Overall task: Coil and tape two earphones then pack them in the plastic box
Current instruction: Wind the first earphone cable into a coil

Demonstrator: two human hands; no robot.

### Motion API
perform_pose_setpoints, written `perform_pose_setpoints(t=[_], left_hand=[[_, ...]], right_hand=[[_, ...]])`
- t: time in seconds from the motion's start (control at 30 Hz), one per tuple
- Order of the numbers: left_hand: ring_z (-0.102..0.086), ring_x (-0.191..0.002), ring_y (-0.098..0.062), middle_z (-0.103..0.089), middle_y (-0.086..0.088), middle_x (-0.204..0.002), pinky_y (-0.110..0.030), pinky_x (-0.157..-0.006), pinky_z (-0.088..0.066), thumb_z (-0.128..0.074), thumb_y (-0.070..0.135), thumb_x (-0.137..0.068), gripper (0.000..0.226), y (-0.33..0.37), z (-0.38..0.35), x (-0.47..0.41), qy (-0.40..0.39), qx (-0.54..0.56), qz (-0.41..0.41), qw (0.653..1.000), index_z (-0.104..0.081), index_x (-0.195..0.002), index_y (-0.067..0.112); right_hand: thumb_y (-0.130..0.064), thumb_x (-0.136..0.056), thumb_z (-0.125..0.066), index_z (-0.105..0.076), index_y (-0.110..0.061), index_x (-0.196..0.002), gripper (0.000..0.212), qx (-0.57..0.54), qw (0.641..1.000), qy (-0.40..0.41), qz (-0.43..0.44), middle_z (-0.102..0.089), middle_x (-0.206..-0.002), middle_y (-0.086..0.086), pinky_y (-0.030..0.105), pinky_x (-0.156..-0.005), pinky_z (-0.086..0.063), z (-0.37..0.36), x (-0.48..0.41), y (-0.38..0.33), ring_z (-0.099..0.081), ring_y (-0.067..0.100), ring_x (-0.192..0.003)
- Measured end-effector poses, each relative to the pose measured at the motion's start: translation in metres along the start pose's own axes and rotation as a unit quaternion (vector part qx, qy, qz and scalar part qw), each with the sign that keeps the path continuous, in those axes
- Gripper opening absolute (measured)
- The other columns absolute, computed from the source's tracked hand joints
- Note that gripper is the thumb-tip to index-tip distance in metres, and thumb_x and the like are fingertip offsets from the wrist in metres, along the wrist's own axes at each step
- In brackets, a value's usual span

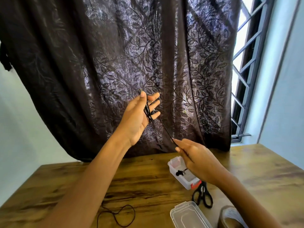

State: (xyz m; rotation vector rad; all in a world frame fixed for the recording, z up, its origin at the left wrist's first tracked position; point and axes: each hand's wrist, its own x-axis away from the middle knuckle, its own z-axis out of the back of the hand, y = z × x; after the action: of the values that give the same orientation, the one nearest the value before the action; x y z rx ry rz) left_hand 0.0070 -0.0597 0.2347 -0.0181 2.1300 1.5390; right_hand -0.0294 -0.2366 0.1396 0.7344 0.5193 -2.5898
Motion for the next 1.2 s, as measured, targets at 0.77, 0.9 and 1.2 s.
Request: perform_pose_setpoints(t=[0.77,0.9,1.2], left_hand=[[-0.069,-0.088,-0.012,-0.071,0.0,-0.097,-0.026,-0.089,-0.052,-0.01,0.047,-0.093,0.059,-0.017,-0.017,0.017,-0.108,-0.044,0.046,0.992,-0.056,-0.106,0.01],[-0.067,-0.085,-0.037,-0.071,-0.004,-0.09,-0.048,-0.097,-0.047,-0.016,0.056,-0.082,0.071,-0.022,-0.023,0.024,-0.159,-0.074,0.059,0.983,-0.049,-0.116,0.003],[-0.07,-0.078,-0.031,-0.072,-0.017,-0.088,-0.039,-0.077,-0.058,-0.035,0.045,-0.084,0.035,-0.018,-0.026,0.031,-0.202,-0.02,0.109,0.973,-0.045,-0.079,0.012]], right_hand=[[-0.025,-0.077,-0.067,-0.073,-0.023,-0.082,0.008,0.188,0.943,0.115,0.25,-0.065,-0.069,-0.007,0.023,-0.043,-0.045,0.091,-0.05,-0.056,-0.063,0.014,-0.058],[-0.03,-0.078,-0.07,-0.073,-0.024,-0.083,0.009,0.014,0.988,0.056,0.14,-0.071,-0.079,-0.009,0.039,-0.065,-0.055,0.104,-0.068,-0.044,-0.065,0.009,-0.073],[-0.03,-0.07,-0.068,-0.071,-0.008,-0.083,0.026,-0.311,0.948,-0.005,0.068,-0.065,-0.077,0.029,0.049,-0.068,-0.05,0.086,-0.07,-0.007,-0.059,0.043,-0.07]])
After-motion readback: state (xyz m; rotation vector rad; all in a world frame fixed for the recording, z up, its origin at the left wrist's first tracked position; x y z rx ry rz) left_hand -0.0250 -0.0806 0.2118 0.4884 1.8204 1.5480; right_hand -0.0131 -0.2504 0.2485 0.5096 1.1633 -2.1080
